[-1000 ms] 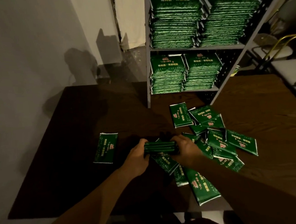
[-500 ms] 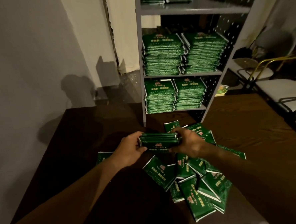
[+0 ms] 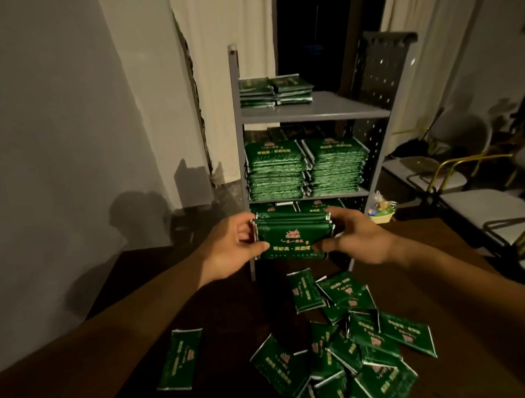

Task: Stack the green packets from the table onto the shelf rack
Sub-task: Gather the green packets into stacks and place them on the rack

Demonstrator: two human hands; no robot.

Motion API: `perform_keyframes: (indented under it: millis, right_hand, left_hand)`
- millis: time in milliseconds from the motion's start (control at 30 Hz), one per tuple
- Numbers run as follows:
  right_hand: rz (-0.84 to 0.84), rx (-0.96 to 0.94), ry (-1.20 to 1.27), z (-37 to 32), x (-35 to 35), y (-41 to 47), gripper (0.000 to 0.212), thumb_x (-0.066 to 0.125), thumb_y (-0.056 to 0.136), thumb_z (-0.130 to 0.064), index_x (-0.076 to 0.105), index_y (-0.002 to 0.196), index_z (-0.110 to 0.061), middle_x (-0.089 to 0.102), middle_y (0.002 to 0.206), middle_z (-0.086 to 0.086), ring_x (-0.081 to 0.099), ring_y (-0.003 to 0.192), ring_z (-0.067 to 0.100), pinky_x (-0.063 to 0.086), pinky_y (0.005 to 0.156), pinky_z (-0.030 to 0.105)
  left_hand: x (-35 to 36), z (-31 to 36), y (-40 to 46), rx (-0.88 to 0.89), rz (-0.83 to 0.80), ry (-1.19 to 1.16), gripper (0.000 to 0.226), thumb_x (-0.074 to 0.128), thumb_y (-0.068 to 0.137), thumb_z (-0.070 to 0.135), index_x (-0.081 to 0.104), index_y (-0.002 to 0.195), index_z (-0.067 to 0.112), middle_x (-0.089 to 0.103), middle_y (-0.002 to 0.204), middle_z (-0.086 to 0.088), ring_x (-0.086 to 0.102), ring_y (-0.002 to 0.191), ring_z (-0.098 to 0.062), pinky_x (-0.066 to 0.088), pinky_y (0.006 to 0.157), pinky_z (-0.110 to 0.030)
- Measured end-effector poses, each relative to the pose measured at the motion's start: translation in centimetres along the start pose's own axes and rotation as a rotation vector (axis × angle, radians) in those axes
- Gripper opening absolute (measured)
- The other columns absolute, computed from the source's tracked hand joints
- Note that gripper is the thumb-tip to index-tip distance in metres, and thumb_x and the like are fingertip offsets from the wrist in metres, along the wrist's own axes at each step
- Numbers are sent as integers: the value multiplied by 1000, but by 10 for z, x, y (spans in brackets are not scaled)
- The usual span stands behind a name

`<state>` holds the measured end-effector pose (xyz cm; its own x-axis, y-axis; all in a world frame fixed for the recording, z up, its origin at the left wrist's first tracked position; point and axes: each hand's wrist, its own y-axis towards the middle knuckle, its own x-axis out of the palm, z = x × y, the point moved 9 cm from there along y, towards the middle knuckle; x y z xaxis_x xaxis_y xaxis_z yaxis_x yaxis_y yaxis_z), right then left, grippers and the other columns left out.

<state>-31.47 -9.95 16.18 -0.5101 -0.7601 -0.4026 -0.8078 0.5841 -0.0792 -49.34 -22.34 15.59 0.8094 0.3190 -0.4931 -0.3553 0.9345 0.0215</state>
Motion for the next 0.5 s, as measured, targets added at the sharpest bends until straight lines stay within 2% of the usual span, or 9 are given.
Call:
perform_keyframes:
  millis: [33,100,133,200,267,333,433,500]
  right_hand:
    - [16,-11,10,-12,-9,-2,40,72,80,14,66,114,-7,71,106,2,68,96,9,53,74,14]
    - [18,-25,16,-32,-20,-9,38,70,83,11,63,118,-3,70,105,2,67,82,-3,50,63,9]
    - [17,-39,26,-41,-26,-12,37,69,85,10,61,118,-2,70,104,1,67,79,-5,49,62,9]
    - [39,-51,69,-55,-42,-15,33,67,86,10,62,111,-10,71,100,-4,69,88,1,52,68,10]
    - [77,-63,101,-71,-59,-17,34,67,86,9,62,102,-20,72,94,-8,68,96,7,52,71,10]
    - [86,-79,104,-86,-73,-19,34,67,87,7,63,108,-20,74,99,-7,67,104,9,52,73,10]
    - [134,-73,130,-101,-91,-22,36,68,86,7,62,101,-24,75,90,-10,70,92,2,52,70,10]
    - [176,-87,114,-116,-104,-27,35,70,86,4,60,98,-27,74,86,-9,71,90,7,55,73,14]
  left_hand:
    - [-4,12,3,17,-7,1,81,85,71,41,53,141,16,64,133,-7,62,122,-19,52,104,-41]
    - [-7,32,8,47,-31,15,92,82,70,49,45,148,18,56,145,-7,55,131,-21,47,110,-45]
    - [-9,43,11,56,-34,25,93,80,71,50,41,150,19,52,148,-7,52,135,-21,45,112,-45]
    - [-13,63,18,81,-41,23,97,78,70,55,38,151,21,48,152,-6,47,139,-21,41,115,-47]
    - [-17,83,27,89,-36,36,88,80,80,44,35,153,22,45,154,-7,45,140,-21,38,117,-46]
    - [-24,103,36,91,-33,22,78,76,88,29,34,154,20,47,152,-11,48,138,-23,39,117,-45]
    - [-27,131,46,104,-20,-22,75,75,89,25,36,152,16,50,149,-16,51,135,-27,41,115,-47]
    - [-30,150,56,123,-3,-39,59,72,90,25,45,141,15,57,141,-14,56,129,-27,43,113,-49]
